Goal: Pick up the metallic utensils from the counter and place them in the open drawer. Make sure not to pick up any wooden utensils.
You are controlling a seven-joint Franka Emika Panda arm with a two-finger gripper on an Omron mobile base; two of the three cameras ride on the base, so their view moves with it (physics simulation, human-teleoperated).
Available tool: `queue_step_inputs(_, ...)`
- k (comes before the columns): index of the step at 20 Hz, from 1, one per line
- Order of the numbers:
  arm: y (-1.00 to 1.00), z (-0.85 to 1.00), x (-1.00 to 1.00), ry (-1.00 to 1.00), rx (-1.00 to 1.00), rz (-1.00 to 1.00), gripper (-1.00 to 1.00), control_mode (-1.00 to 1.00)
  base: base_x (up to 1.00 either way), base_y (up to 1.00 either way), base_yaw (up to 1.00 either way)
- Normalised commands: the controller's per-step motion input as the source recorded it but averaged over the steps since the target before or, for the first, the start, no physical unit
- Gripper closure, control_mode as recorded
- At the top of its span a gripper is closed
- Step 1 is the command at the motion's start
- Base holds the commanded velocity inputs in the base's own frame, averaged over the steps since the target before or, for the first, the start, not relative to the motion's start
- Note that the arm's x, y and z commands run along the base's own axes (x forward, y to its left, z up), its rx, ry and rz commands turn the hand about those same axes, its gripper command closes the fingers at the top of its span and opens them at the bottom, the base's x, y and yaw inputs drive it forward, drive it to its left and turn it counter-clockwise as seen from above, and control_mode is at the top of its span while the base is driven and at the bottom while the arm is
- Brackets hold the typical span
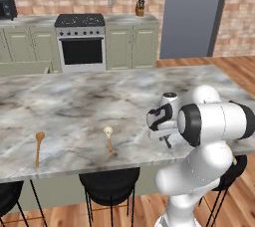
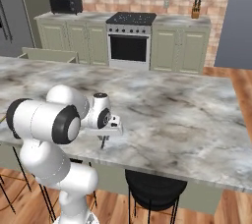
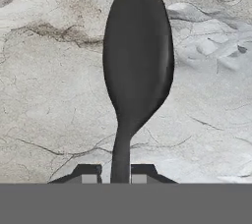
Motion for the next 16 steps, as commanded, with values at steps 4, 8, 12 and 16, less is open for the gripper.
queue_step_inputs(4, 0.1, 0.0, 0.02, 0.0, 0.0, -0.05, 1.0, -1.0, 0.0, 0.0, 0.0)
queue_step_inputs(8, 0.04, 0.01, -0.07, -0.01, 0.0, -0.13, 1.0, -1.0, 0.0, 0.0, 0.0)
queue_step_inputs(12, 0.0, 0.45, -0.24, 0.01, -0.01, -0.28, 1.0, -1.0, 0.0, 0.0, 0.0)
queue_step_inputs(16, -0.01, 0.89, -0.69, 0.0, 0.0, -0.3, 1.0, -1.0, 0.0, 0.0, 0.0)
